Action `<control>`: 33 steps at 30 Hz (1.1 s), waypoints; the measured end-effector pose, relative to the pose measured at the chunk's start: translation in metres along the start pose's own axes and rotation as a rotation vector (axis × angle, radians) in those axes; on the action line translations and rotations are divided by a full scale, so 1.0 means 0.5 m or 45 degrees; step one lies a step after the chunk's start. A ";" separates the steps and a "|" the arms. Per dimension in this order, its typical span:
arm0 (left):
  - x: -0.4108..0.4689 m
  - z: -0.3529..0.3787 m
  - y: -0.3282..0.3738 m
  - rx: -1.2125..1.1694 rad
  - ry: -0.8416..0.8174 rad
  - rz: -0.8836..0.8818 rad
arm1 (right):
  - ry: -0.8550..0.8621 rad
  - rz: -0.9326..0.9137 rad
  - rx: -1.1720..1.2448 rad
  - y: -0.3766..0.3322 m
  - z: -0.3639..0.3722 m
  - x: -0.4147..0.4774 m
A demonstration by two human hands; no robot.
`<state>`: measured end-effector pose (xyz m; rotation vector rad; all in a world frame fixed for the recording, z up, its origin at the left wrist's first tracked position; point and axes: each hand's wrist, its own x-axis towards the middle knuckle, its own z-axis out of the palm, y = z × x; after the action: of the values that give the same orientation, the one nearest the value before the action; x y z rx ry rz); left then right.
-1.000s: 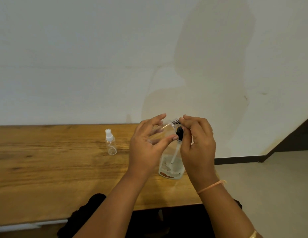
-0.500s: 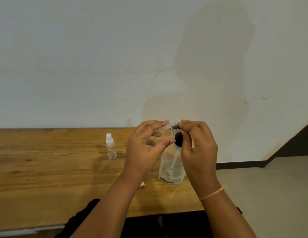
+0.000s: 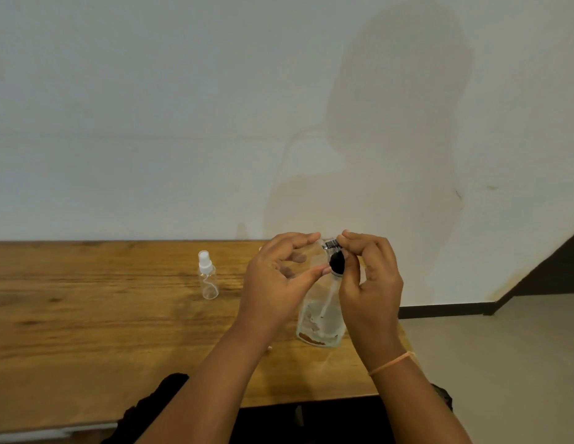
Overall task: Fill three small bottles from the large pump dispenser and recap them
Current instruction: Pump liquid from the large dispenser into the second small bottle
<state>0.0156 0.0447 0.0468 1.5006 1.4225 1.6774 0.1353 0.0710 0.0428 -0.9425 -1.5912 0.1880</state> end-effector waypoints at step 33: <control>-0.003 -0.005 -0.001 -0.011 -0.043 -0.043 | -0.021 -0.019 -0.025 0.011 0.009 -0.009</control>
<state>0.0138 0.0427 0.0459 1.4857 1.4135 1.6284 0.1336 0.0734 0.0351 -0.9462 -1.6170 0.1703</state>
